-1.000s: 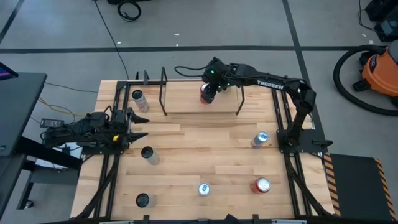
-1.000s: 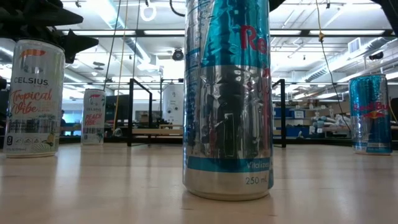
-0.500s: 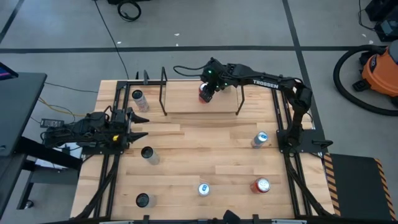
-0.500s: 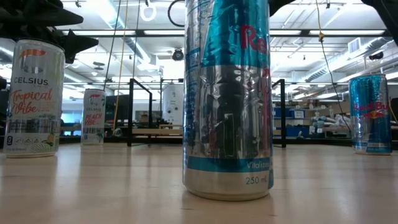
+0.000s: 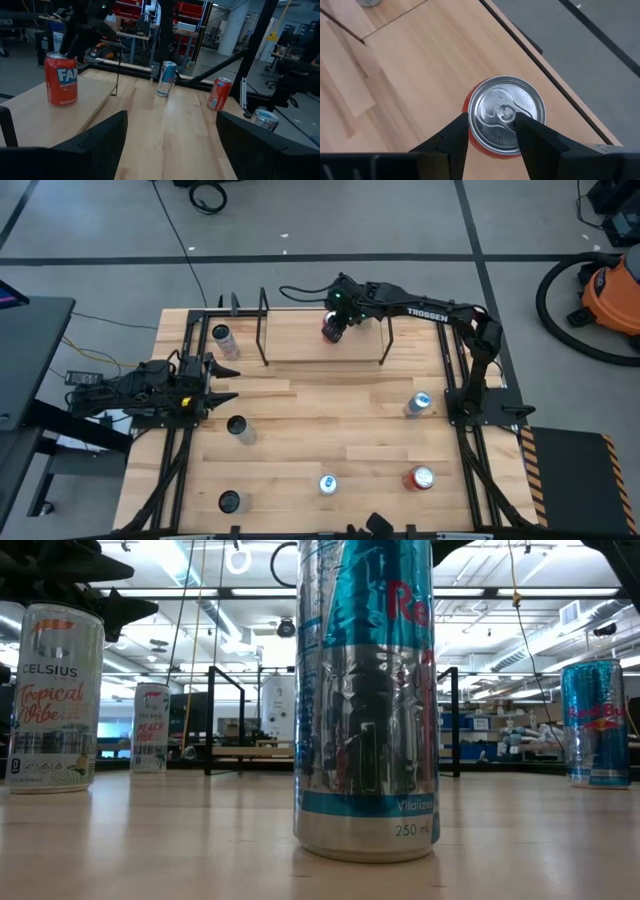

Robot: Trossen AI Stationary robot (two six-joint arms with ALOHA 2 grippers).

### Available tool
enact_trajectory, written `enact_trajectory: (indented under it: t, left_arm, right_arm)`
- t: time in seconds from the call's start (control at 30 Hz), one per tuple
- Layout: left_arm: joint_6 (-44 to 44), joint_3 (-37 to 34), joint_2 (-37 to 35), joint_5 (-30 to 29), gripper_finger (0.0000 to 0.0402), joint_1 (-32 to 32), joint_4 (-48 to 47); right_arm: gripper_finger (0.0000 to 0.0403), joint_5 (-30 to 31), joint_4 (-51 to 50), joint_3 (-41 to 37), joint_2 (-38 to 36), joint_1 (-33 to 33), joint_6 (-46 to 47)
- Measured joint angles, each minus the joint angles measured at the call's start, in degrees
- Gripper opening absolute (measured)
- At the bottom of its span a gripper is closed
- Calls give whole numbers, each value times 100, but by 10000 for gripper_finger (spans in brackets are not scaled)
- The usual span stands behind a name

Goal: Place canned beverage on shelf
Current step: Adjust the soda cans on the shelf

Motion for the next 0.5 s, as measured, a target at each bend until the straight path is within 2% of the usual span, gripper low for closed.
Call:
enact_trajectory:
  t: [0.5]
  left_arm:
    - [0,0,0,-1,309,0,0]
  right_arm:
    - [167,15,-13,-5,1,-392,-49]
